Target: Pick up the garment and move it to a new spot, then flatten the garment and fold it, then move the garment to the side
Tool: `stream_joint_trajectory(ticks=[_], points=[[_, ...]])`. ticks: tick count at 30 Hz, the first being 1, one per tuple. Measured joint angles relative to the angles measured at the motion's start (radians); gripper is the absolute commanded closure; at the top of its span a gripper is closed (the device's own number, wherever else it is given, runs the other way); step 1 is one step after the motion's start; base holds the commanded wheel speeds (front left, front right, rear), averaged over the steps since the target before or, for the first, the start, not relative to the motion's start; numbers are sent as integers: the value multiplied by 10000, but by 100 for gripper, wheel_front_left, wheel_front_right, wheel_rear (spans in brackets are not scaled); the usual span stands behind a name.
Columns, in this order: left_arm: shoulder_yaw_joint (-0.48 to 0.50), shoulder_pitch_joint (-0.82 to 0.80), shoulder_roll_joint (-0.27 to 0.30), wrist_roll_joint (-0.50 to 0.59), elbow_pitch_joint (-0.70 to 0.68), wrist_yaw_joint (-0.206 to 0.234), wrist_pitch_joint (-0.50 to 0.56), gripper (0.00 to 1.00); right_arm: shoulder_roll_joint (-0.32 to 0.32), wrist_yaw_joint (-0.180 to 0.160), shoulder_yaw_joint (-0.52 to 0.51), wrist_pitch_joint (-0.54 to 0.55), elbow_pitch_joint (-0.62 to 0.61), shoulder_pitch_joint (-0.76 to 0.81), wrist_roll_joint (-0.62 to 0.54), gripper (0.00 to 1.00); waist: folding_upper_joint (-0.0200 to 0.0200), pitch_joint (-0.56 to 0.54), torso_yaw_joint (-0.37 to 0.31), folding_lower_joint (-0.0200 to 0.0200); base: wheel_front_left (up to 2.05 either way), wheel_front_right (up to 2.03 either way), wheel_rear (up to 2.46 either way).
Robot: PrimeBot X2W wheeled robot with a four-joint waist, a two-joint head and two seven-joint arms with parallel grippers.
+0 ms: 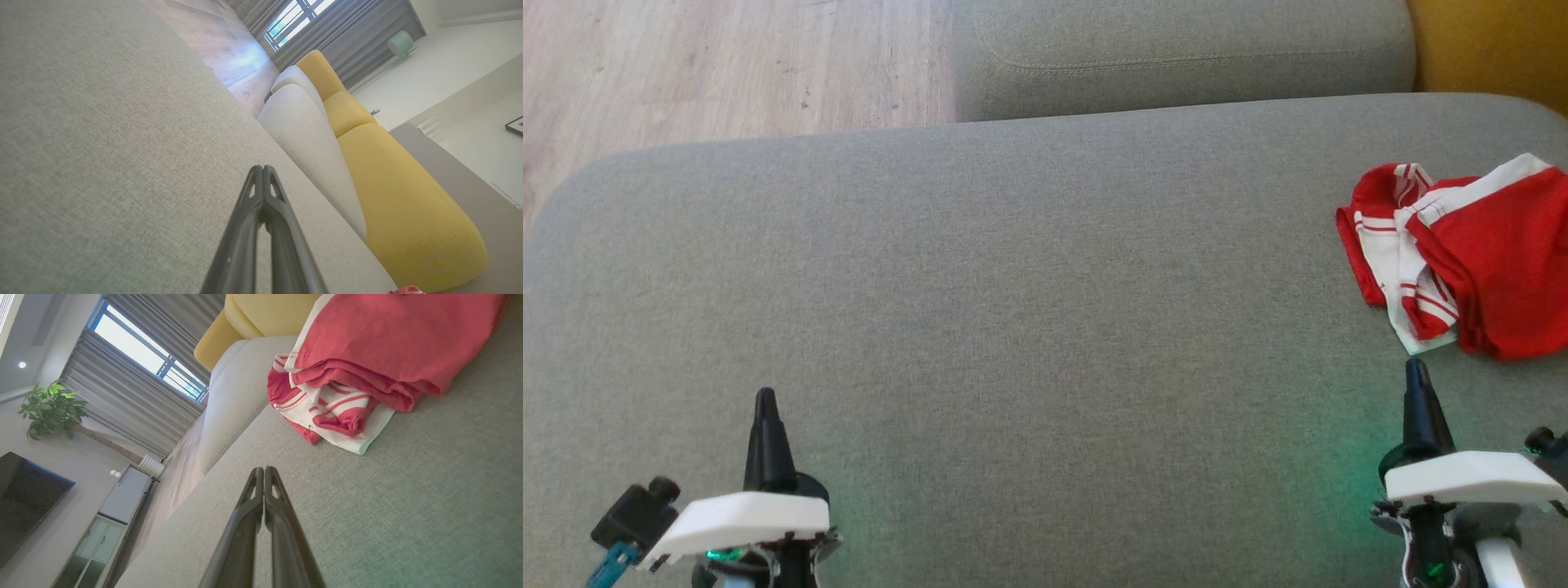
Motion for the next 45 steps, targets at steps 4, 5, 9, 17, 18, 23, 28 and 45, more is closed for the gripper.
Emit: stream_joint_trajectory(ticks=[4, 5, 9, 17, 18, 23, 28, 45], points=[[56, -66, 6, -395, 10, -4, 104, 100, 0, 0, -29, 113, -44, -3, 441, 100, 0, -21, -13, 0, 0, 0, 0], [61, -73, 6, -502, 10, -4, 140, 100, 0, 0, -36, 128, -50, -5, 564, 100, 0, -27, -16, 0, 0, 0, 0], [111, -73, 6, -884, 17, -8, 240, 100, 0, 0, -67, 221, -73, -6, 1009, 100, 0, -49, -29, 0, 0, 0, 0], [324, -76, 8, -1668, 29, -82, 454, 100, 0, 0, -146, 433, -115, -29, 1935, 100, 0, -93, -55, 0, 0, 0, 0], [343, -77, 8, -1772, 31, -82, 495, 100, 0, 0, -161, 468, -119, -39, 2046, 100, 0, -99, -58, 0, 0, 0, 0], [403, -79, 10, -2247, 40, -94, 637, 100, 0, 0, -219, 560, -142, -123, 2623, 100, 0, -126, -74, 0, 0, 0, 0], [474, -81, 10, -2732, 65, -138, 803, 100, 0, 0, -257, 706, -184, -149, 3187, 100, 0, -154, -91, 0, 0, 0, 0], [784, -106, 12, -4297, 117, -180, 1250, 100, 0, 0, -362, 1074, -288, -150, 5012, 100, 0, -241, -142, 0, 0, 0, 0]])
